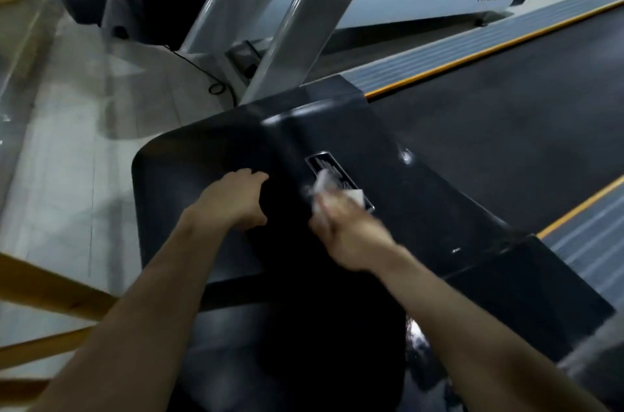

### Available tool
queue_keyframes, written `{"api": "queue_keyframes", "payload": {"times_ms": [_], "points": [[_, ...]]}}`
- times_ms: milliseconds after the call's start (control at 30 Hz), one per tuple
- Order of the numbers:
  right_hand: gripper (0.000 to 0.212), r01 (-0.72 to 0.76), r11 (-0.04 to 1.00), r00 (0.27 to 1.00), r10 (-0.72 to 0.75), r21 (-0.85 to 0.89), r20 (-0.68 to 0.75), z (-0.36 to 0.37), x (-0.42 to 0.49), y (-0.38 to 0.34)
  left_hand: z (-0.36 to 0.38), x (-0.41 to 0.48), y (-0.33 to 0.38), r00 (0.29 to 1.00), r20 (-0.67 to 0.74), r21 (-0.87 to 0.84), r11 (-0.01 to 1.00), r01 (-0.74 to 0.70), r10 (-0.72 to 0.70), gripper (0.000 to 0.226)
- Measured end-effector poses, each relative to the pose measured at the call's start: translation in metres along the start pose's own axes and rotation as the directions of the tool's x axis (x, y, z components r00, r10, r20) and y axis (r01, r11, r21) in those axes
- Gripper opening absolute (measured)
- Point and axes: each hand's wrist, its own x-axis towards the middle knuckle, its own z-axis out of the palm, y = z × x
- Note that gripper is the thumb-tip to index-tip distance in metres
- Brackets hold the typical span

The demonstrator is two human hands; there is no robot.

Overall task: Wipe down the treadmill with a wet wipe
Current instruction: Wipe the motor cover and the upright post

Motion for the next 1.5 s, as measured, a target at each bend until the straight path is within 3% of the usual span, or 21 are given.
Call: {"api": "queue_keyframes", "payload": {"times_ms": [67, 167, 233, 300, 367, 400, 467, 533, 600, 700, 867, 933, 1000, 1033, 1100, 1167, 1233, 1300, 1333, 1400, 1500], "points": [[0.079, -0.258, 0.966, 0.965, 0.257, -0.022, -0.054, -0.008, 0.004, -0.002, 0.011, -0.017, -0.009, 1.0, -0.012, 0.0, 1.0, -0.01, 0.01, 0.104], [0.084, 0.114, 0.991, 0.993, -0.115, 0.064, 0.004, 0.022, -0.033, -0.047, 0.027, -0.038, -0.019, 0.999, 0.022, -0.041, 0.999, -0.032, 0.033, 0.113], [0.083, 0.18, 0.982, 0.982, -0.183, 0.049, 0.051, 0.023, -0.065, -0.038, 0.035, -0.046, -0.021, 0.994, 0.095, -0.092, 0.995, -0.044, 0.053, 0.123], [0.093, -0.16, 0.985, 0.987, 0.16, 0.066, 0.002, 0.004, -0.076, 0.007, 0.043, -0.053, -0.02, 0.985, 0.167, -0.087, 0.996, -0.022, 0.036, 0.134], [0.116, -0.491, 0.869, 0.871, 0.489, 0.058, 0.048, -0.014, -0.083, 0.027, 0.049, -0.055, -0.015, 0.988, 0.157, -0.069, 0.998, -0.001, 0.011, 0.141], [0.118, -0.474, 0.878, 0.881, 0.471, 0.07, 0.048, -0.012, -0.088, 0.011, 0.051, -0.055, -0.012, 0.99, 0.138, -0.062, 0.998, 0.009, 0.0, 0.141], [0.104, -0.099, 0.994, 0.995, 0.098, 0.037, 0.02, 0.015, -0.109, -0.049, 0.052, -0.054, -0.007, 0.995, 0.1, -0.077, 0.997, 0.028, -0.02, 0.137], [0.088, 0.169, 0.986, 0.985, -0.169, -0.005, -0.018, 0.029, -0.142, -0.083, 0.051, -0.054, -0.006, 0.997, 0.07, -0.101, 0.995, 0.017, -0.01, 0.134], [0.072, 0.084, 0.996, 0.969, -0.084, -0.007, -0.231, 0.03, -0.158, -0.05, 0.055, -0.058, -0.01, 0.998, 0.053, -0.138, 0.99, 0.024, -0.017, 0.133], [0.086, -0.363, 0.931, 0.866, 0.329, -0.021, -0.375, 0.024, -0.179, -0.011, 0.066, -0.081, -0.007, 0.996, -0.094, -0.192, 0.981, -0.014, -0.004, 0.113], [0.094, 0.172, 0.977, 0.976, -0.187, -0.129, -0.115, 0.069, -0.206, -0.077, 0.093, -0.13, 0.016, 0.902, -0.424, -0.188, 0.966, -0.177, 0.083, 0.061], [0.093, -0.118, 0.984, 0.964, 0.08, -0.137, -0.253, 0.067, -0.218, -0.034, 0.106, -0.146, 0.018, 0.869, -0.472, -0.163, 0.954, -0.251, 0.148, 0.049], [0.103, -0.498, 0.863, 0.832, 0.446, -0.089, -0.331, 0.065, -0.239, -0.008, 0.122, -0.159, 0.018, 0.847, -0.488, -0.136, 0.94, -0.312, 0.211, 0.046], [0.107, -0.519, 0.851, 0.828, 0.479, -0.076, -0.292, 0.072, -0.247, -0.016, 0.131, -0.163, 0.019, 0.837, -0.491, -0.108, 0.936, -0.335, 0.243, 0.048], [0.105, -0.199, 0.978, 0.961, 0.183, -0.059, -0.207, 0.089, -0.256, -0.058, 0.145, -0.166, 0.022, 0.823, -0.5, -0.069, 0.934, -0.35, 0.271, 0.052], [0.099, 0.081, 0.993, 0.98, -0.095, -0.087, -0.176, 0.096, -0.266, -0.07, 0.153, -0.165, 0.023, 0.818, -0.513, -0.07, 0.936, -0.345, 0.262, 0.054], [0.099, -0.154, 0.979, 0.964, 0.119, -0.13, -0.238, 0.097, -0.271, -0.043, 0.159, -0.165, 0.023, 0.817, -0.511, -0.064, 0.936, -0.346, 0.267, 0.057], [0.109, -0.513, 0.851, 0.84, 0.471, -0.113, -0.271, 0.094, -0.276, -0.031, 0.163, -0.164, 0.022, 0.818, -0.505, -0.054, 0.936, -0.349, 0.276, 0.058], [0.113, -0.523, 0.844, 0.842, 0.491, -0.119, -0.223, 0.097, -0.276, -0.041, 0.164, -0.164, 0.023, 0.812, -0.513, -0.054, 0.933, -0.357, 0.281, 0.057], [0.112, -0.249, 0.956, 0.962, 0.226, -0.156, -0.153, 0.108, -0.274, -0.074, 0.161, -0.166, 0.03, 0.767, -0.553, -0.055, 0.904, -0.423, 0.325, 0.049], [0.095, 0.024, 0.984, 0.987, -0.052, -0.178, -0.151, 0.093, -0.28, -0.077, 0.154, -0.174, 0.052, 0.659, -0.61, -0.035, 0.816, -0.577, 0.441, 0.039]]}}
